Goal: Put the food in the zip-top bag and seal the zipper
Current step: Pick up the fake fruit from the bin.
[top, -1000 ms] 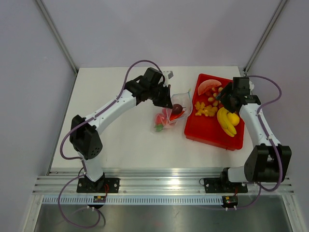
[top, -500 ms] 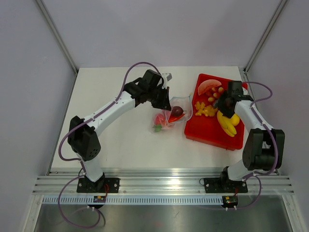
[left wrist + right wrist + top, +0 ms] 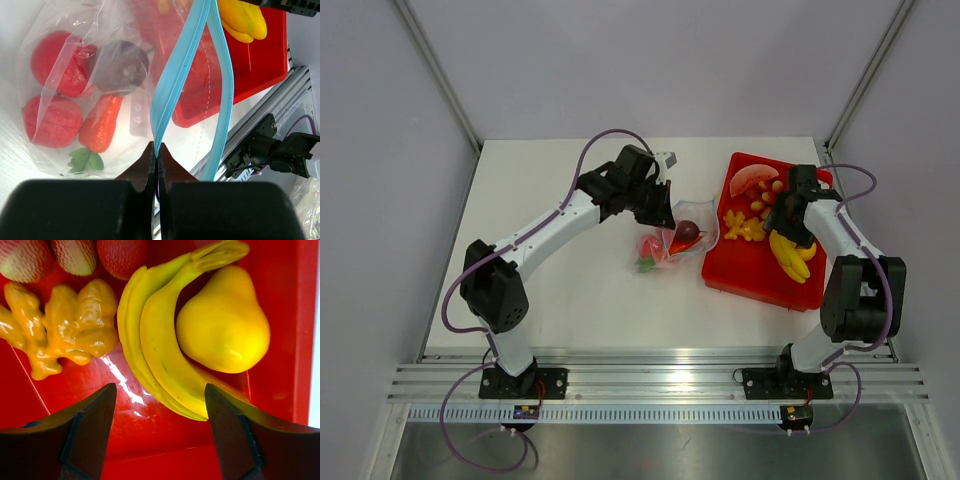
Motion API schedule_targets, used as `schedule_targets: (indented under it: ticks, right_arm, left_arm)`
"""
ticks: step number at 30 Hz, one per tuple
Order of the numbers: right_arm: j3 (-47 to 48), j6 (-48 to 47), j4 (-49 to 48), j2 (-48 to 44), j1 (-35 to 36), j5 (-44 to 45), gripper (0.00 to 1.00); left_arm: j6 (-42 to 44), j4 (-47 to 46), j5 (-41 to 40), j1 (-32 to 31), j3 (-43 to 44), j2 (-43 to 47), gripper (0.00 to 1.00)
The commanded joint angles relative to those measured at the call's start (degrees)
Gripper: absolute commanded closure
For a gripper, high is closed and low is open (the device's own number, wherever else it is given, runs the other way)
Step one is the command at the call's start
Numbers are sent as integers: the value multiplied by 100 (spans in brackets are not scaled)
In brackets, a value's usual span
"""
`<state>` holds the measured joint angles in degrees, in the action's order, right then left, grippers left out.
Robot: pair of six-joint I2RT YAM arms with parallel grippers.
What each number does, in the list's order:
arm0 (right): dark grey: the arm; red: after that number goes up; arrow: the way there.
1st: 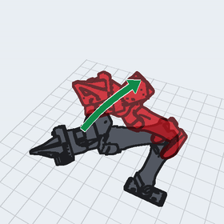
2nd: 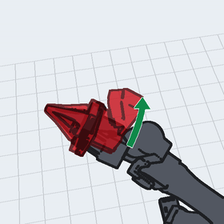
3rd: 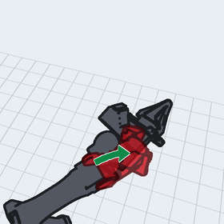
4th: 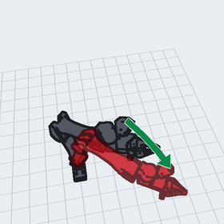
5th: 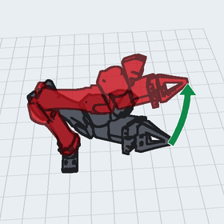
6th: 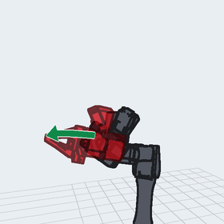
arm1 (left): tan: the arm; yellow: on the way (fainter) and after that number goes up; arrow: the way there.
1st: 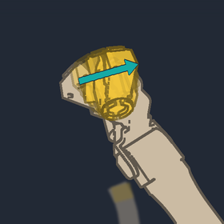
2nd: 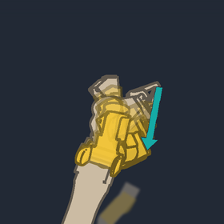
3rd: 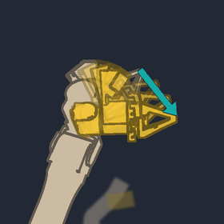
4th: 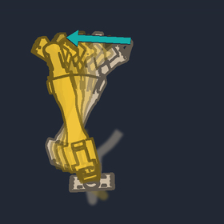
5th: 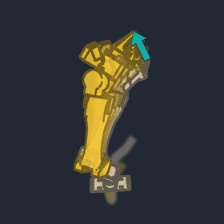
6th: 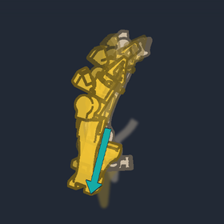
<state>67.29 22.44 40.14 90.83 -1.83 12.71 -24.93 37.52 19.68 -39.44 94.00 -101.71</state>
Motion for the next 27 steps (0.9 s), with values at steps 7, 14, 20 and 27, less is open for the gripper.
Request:
schedule_targets:
  ticks: [7,14,20,27]
  right_arm:
    - [135,-187,-226,-266,42,-1912,25]
    - [443,85,-58,-926,51,-438,22]
    - [995,603,-366,-541,-343,-240,22]
    - [1822,1534,-656,646,-1056,-577,19]
  left_arm:
    - [58,-183,-26,7,-4,283,100]
    - [102,-104,-70,59,180,292,100]
    - [111,-104,-35,103,181,275,100]
    - [155,-104,18,103,172,257,100]
